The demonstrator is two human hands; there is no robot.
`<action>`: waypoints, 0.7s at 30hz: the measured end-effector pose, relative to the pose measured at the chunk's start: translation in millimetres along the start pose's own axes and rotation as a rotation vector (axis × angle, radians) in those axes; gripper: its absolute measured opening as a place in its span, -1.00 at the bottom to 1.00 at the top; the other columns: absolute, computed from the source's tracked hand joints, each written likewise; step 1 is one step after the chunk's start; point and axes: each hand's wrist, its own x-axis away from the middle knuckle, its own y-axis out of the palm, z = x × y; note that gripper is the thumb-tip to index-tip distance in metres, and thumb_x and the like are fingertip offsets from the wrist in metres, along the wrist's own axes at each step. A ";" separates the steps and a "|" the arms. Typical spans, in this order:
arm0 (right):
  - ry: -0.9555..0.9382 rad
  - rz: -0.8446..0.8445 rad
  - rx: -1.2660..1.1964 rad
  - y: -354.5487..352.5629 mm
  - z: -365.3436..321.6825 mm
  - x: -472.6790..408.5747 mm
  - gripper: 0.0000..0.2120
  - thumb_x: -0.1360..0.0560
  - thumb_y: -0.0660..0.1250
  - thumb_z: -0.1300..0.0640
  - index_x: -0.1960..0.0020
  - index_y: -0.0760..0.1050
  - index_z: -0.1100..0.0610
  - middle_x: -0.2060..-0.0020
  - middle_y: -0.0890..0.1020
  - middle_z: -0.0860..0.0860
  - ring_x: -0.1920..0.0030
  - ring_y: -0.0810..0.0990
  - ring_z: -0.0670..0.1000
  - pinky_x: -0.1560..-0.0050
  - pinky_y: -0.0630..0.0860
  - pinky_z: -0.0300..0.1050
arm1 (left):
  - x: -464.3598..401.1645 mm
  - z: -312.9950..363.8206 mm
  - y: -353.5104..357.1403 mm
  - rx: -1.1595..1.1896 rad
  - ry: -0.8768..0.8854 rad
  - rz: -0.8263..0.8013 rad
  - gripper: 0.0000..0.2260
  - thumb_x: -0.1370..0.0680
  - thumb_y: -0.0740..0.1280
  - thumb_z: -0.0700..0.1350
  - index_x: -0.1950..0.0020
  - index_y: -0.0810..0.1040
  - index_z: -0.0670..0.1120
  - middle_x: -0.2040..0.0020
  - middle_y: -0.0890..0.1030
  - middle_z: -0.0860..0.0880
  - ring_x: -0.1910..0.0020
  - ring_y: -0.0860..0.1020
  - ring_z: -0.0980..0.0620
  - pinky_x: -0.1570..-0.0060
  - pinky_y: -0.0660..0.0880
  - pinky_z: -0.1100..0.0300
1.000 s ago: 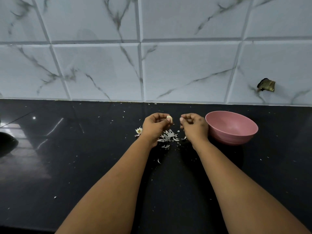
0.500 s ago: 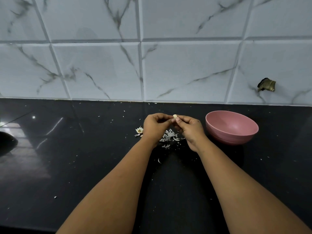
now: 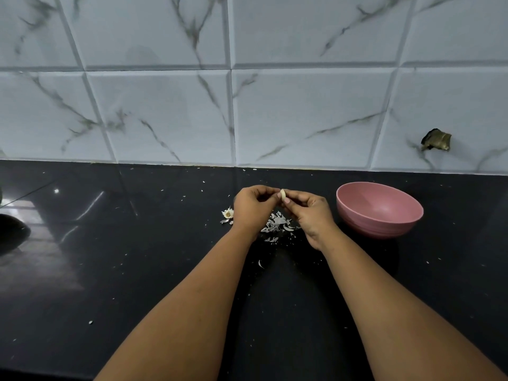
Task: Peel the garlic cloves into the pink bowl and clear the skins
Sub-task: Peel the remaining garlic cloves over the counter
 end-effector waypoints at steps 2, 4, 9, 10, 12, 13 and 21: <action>-0.023 0.003 0.040 0.1 2.0 -1.2 -0.82 -0.48 0.39 0.32 -0.06 0.64 0.18 0.05 0.70 0.11 0.01 0.67 0.00 -0.04 0.58 -0.20 | -0.4 -0.1 -0.4 -0.045 0.023 -0.001 -0.94 -0.49 0.45 -0.19 0.08 0.70 -0.07 0.21 0.71 0.00 0.18 0.69 0.09 0.02 0.63 0.06; -0.048 0.007 0.067 0.9 3.1 -0.8 -0.83 -0.47 0.41 0.31 -0.05 0.64 0.18 0.05 0.70 0.12 0.03 0.67 -0.01 -0.03 0.59 -0.20 | -0.9 -0.4 -0.6 -0.085 0.035 0.009 -0.92 -0.50 0.43 -0.20 0.11 0.70 -0.04 0.23 0.70 0.02 0.21 0.68 0.10 0.04 0.64 0.05; -0.096 0.029 0.159 0.4 3.6 -2.0 -0.81 -0.45 0.44 0.31 -0.07 0.65 0.25 0.08 0.71 0.13 0.05 0.69 0.00 -0.02 0.61 -0.18 | 0.4 0.8 0.3 -0.239 0.100 0.029 -0.93 -0.53 0.38 -0.17 0.10 0.66 -0.04 0.27 0.67 0.09 0.24 0.64 0.14 0.10 0.62 0.11; -0.107 0.033 0.194 0.0 3.9 -2.6 -0.82 -0.45 0.45 0.29 -0.05 0.66 0.23 0.10 0.71 0.11 0.06 0.69 0.01 -0.01 0.61 -0.16 | 0.8 1.6 0.4 -0.257 0.107 0.023 -0.92 -0.54 0.37 -0.17 0.09 0.66 -0.05 0.26 0.67 0.09 0.24 0.64 0.15 0.09 0.62 0.12; -0.135 0.042 0.268 -1.2 4.8 -3.7 -0.85 -0.45 0.46 0.25 -0.01 0.67 0.17 0.15 0.72 0.07 0.09 0.70 -0.01 0.02 0.61 -0.15 | 1.1 2.3 1.0 -0.284 0.111 0.013 -0.91 -0.54 0.36 -0.17 0.08 0.66 -0.07 0.25 0.68 0.07 0.21 0.65 0.12 0.07 0.61 0.09; -0.146 0.047 0.298 -1.6 5.5 -4.1 -0.86 -0.45 0.46 0.24 0.00 0.68 0.15 0.17 0.72 0.05 0.11 0.71 -0.01 0.03 0.61 -0.15 | 1.0 2.4 1.2 -0.290 0.110 0.008 -0.91 -0.54 0.35 -0.17 0.09 0.66 -0.07 0.24 0.68 0.05 0.20 0.65 0.09 0.06 0.61 0.07; -0.184 0.062 0.410 -1.6 5.4 -4.1 -0.85 -0.43 0.49 0.20 0.00 0.69 0.15 0.20 0.72 0.03 0.13 0.71 -0.04 0.01 0.64 -0.10 | 5.1 9.2 1.1 -0.398 0.161 0.021 -0.89 -0.56 0.30 -0.19 0.07 0.64 -0.11 0.25 0.67 0.00 0.24 0.61 0.08 0.18 0.50 0.32</action>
